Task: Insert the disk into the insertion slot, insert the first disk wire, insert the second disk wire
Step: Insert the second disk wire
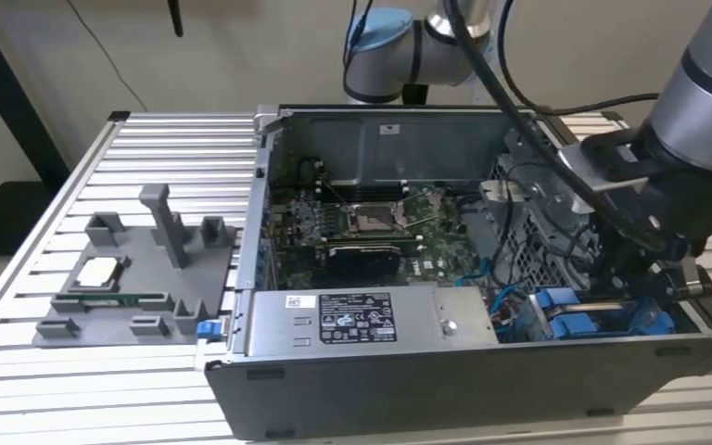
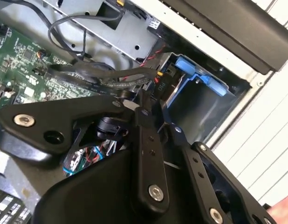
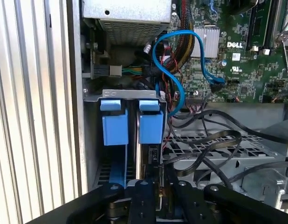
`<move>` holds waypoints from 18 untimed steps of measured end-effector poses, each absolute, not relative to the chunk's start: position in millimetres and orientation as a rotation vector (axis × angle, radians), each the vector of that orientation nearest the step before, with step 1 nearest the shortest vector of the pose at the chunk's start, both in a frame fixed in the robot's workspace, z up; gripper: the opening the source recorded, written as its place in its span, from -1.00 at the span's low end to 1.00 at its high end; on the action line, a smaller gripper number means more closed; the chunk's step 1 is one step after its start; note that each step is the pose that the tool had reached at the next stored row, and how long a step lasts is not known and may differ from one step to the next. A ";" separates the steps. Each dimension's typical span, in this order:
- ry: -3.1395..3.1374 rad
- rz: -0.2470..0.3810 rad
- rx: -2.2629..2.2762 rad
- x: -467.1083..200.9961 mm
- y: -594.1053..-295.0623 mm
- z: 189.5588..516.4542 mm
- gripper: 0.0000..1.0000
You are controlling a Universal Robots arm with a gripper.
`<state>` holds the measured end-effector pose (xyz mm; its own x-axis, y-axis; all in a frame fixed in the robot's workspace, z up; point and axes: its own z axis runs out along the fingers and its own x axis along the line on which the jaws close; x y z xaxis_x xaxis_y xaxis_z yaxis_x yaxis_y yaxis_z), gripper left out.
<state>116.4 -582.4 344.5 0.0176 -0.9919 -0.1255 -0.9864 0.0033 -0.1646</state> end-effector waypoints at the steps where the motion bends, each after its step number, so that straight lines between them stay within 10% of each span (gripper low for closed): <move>1: 2.068 -0.040 -2.082 116.4 -582.4 348.4 -0.54; 18: 2.131 0.041 -2.137 134.4 -582.1 359.6 -0.54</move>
<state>134.4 -582.1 359.6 0.0066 -0.9943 -0.1060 -0.9977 0.0006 -0.0677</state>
